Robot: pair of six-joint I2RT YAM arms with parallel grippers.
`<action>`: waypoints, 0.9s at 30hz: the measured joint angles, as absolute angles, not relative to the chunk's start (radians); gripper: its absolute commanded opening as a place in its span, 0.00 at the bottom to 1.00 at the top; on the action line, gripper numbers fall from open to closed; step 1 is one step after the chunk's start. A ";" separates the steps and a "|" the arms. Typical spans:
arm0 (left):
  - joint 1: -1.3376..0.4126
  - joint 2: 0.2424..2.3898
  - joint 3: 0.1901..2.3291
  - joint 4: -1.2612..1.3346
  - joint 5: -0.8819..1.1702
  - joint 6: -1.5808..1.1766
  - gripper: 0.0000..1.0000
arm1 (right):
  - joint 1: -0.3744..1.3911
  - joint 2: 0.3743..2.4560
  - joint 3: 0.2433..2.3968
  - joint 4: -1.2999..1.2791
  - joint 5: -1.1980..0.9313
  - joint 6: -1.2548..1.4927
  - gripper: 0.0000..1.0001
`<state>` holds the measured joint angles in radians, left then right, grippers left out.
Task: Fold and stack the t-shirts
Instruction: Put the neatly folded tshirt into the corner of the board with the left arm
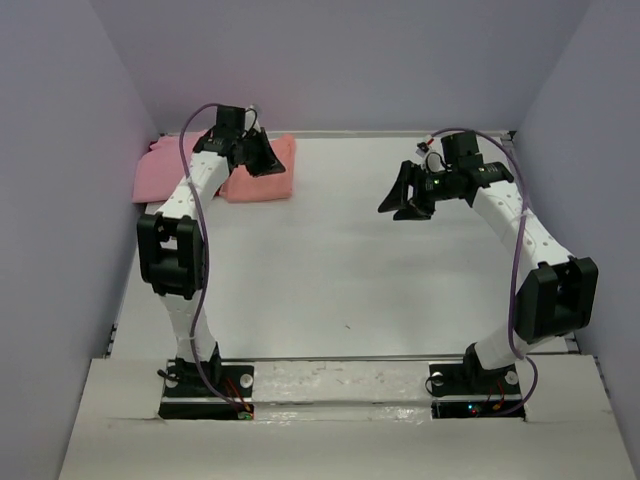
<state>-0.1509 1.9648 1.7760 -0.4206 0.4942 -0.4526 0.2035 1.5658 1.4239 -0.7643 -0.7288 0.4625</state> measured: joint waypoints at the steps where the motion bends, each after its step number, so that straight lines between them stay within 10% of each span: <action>1: -0.167 1.932 1.738 -0.442 0.455 -0.440 0.00 | 0.203 1.564 1.424 -0.775 -0.683 0.443 0.66; 6: -0.223 1.793 1.576 -0.518 0.315 -0.414 0.12 | 0.203 1.527 1.417 -0.800 -0.524 0.390 0.68; 10: -0.221 1.656 1.470 -0.570 0.204 -0.424 0.77 | 0.203 1.433 1.375 -0.798 -0.423 0.360 0.76; 13: -0.215 1.554 1.407 -0.579 0.139 -0.435 0.99 | 0.203 1.321 1.336 -0.782 -0.369 0.325 0.85; 27: -0.212 1.412 1.296 -0.611 0.052 -0.437 0.99 | 0.203 1.191 1.257 -0.668 -0.425 0.276 0.88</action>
